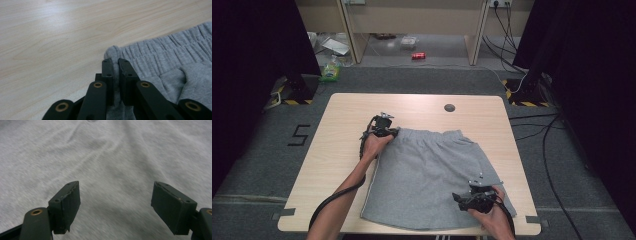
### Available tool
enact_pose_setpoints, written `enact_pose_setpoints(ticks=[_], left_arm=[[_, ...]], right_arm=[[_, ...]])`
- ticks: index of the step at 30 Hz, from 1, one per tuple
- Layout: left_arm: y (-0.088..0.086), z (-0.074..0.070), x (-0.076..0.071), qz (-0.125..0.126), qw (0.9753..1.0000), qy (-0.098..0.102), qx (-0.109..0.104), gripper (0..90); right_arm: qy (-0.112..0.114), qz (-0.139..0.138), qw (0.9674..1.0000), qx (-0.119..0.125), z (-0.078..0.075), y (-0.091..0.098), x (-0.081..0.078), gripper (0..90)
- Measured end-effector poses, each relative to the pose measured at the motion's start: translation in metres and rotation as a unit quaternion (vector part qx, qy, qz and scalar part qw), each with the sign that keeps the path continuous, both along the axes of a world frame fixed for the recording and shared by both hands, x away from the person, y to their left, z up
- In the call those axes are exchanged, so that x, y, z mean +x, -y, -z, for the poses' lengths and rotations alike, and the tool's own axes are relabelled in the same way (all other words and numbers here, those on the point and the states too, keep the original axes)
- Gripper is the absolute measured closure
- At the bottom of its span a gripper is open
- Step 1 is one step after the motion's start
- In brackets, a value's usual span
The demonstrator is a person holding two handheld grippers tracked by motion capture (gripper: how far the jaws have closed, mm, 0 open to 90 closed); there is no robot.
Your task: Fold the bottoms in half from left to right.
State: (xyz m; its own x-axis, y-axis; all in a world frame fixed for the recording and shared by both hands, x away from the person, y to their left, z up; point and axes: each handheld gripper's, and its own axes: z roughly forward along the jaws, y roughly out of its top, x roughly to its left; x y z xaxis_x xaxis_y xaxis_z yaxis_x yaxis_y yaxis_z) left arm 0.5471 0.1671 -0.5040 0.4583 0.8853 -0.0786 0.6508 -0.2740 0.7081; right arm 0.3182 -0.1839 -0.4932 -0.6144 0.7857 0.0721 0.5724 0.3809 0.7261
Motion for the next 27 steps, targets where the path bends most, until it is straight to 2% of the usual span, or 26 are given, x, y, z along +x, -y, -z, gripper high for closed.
enact_pose_setpoints(ticks=[5, 7, 10, 15, 18, 22, 27], left_arm=[[0.001, 0.000, 0.000, -0.001, 1.0000, -0.001, 0.003, 83.0], [0.001, 0.000, 0.001, -0.001, 1.0000, -0.003, 0.004, 83.0], [0.002, 0.000, 0.001, 0.001, 1.0000, -0.003, 0.007, 83.0], [0.002, 0.000, 0.001, 0.004, 0.9999, -0.002, 0.012, 82.7], [0.001, 0.000, 0.001, 0.005, 1.0000, 0.000, 0.008, 82.6], [0.002, 0.000, 0.001, 0.009, 0.9998, 0.000, 0.017, 82.5], [0.002, 0.000, 0.001, 0.010, 0.9998, 0.000, 0.015, 82.3]], right_arm=[[0.012, -0.027, 0.9995, 0.012, -0.005, -0.024, -0.002, 24.3], [0.011, -0.040, 0.9989, 0.023, -0.006, -0.037, -0.002, 24.4], [0.018, -0.063, 0.9975, 0.028, -0.010, -0.058, -0.002, 24.3], [0.026, -0.092, 0.9946, 0.041, -0.015, -0.092, -0.003, 24.5], [0.027, -0.112, 0.9927, 0.038, -0.014, -0.109, -0.003, 24.5], [0.026, -0.129, 0.9905, 0.038, -0.013, -0.130, -0.006, 24.6], [0.027, -0.162, 0.9856, 0.038, -0.012, -0.153, -0.011, 25.9]])
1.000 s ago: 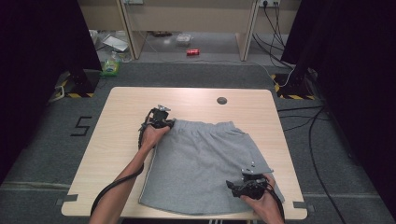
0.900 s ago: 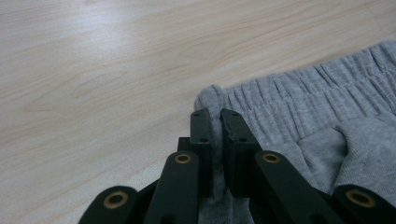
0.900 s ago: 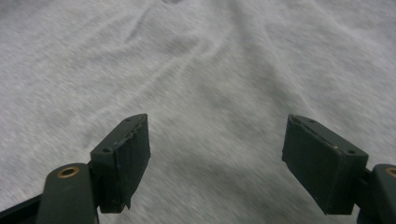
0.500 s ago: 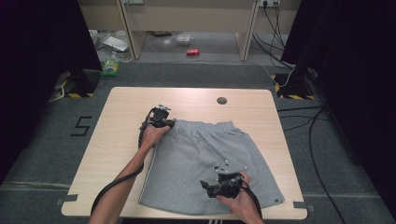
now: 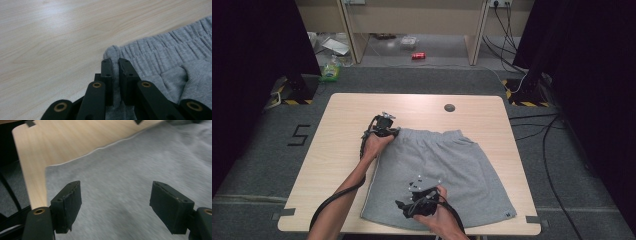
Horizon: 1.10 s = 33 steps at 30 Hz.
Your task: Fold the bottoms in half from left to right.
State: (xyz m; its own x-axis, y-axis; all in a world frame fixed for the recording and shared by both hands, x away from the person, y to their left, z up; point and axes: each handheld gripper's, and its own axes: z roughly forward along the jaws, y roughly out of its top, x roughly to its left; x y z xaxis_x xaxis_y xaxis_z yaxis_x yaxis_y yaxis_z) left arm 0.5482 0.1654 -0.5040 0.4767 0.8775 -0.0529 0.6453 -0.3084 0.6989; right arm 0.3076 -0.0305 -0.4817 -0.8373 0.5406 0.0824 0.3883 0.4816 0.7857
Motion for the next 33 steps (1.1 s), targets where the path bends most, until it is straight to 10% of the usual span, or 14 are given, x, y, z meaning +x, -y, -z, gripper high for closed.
enact_pose_setpoints(ticks=[33], left_arm=[[-0.002, 0.000, 0.002, 0.002, 1.0000, -0.005, -0.004, 81.0]], right_arm=[[-0.020, -0.084, 0.9960, -0.021, 0.025, -0.100, -0.020, 36.5]])
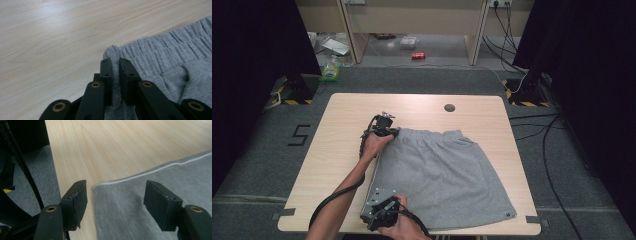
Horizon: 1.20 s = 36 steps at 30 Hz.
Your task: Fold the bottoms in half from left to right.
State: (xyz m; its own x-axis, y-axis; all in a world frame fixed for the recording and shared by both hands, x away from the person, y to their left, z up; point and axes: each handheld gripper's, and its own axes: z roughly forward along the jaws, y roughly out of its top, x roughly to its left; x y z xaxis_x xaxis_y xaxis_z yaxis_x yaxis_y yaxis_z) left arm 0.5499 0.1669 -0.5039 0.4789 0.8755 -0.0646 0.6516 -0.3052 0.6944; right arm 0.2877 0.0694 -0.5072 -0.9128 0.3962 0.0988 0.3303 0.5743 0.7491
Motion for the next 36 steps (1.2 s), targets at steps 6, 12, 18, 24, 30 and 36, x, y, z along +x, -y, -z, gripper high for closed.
enact_pose_setpoints(ticks=[6, 12, 18, 24, 30, 36], left_arm=[[0.000, 0.000, 0.000, 0.000, 1.0000, 0.001, 0.000, 80.8], [0.000, 0.000, 0.000, 0.000, 1.0000, 0.000, 0.001, 80.5], [0.000, 0.000, 0.000, -0.001, 1.0000, 0.002, 0.003, 80.4], [0.001, 0.000, 0.000, -0.002, 1.0000, 0.001, 0.002, 81.2], [0.000, -0.001, 0.000, -0.004, 1.0000, -0.001, -0.006, 83.3], [-0.002, -0.007, 0.000, -0.013, 0.9995, -0.007, -0.029, 83.9]], right_arm=[[-0.007, -0.003, 0.9999, -0.013, 0.008, -0.009, -0.002, 39.7], [0.030, -0.010, 0.9988, -0.038, 0.009, -0.014, -0.006, 49.1], [0.039, -0.017, 0.9983, -0.039, 0.009, -0.013, -0.010, 66.5], [0.011, -0.007, 0.9996, -0.024, 0.009, -0.007, -0.003, 83.4], [0.005, -0.011, 0.9998, -0.015, 0.005, -0.001, -0.001, 85.3], [0.005, -0.010, 0.9999, 0.003, -0.005, 0.009, -0.001, 85.6]])
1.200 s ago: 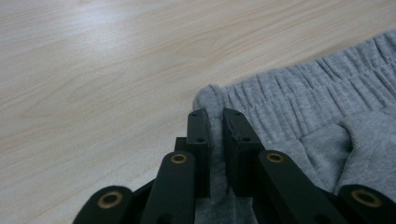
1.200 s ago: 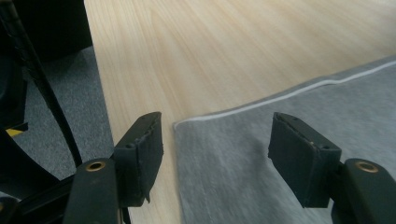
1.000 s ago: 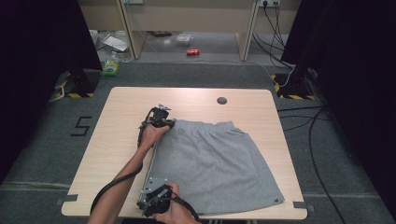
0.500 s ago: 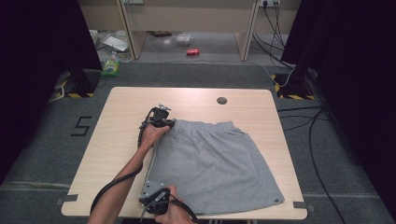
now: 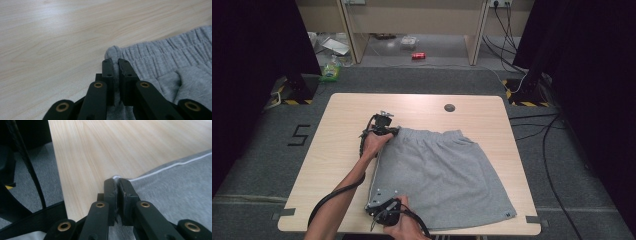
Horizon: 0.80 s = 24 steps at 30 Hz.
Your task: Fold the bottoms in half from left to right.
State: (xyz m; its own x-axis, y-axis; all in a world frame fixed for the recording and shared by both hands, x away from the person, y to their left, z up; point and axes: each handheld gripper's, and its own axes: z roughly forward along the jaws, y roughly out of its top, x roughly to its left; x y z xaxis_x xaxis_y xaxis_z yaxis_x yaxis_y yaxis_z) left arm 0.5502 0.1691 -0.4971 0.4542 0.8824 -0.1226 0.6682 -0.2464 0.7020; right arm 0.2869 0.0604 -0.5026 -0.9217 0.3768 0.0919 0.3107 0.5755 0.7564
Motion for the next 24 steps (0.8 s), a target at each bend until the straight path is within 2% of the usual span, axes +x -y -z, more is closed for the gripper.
enact_pose_setpoints(ticks=[6, 12, 18, 24], left_arm=[[0.005, -0.021, 0.001, 0.001, 0.9998, 0.008, -0.019, 84.0], [0.020, -0.048, 0.002, 0.008, 0.9994, 0.017, -0.030, 84.1], [0.044, -0.069, 0.002, 0.016, 0.9988, 0.027, -0.037, 84.1], [0.074, -0.087, 0.002, 0.030, 0.9982, 0.035, -0.039, 84.1]], right_arm=[[0.001, 0.013, 0.9993, 0.035, -0.020, 0.022, 0.001, 85.6], [0.007, 0.050, 0.9956, 0.079, -0.045, 0.069, 0.001, 85.6], [0.016, 0.095, 0.9887, 0.115, -0.062, 0.125, -0.005, 85.7], [0.030, 0.147, 0.9787, 0.140, -0.072, 0.179, -0.012, 85.7]])
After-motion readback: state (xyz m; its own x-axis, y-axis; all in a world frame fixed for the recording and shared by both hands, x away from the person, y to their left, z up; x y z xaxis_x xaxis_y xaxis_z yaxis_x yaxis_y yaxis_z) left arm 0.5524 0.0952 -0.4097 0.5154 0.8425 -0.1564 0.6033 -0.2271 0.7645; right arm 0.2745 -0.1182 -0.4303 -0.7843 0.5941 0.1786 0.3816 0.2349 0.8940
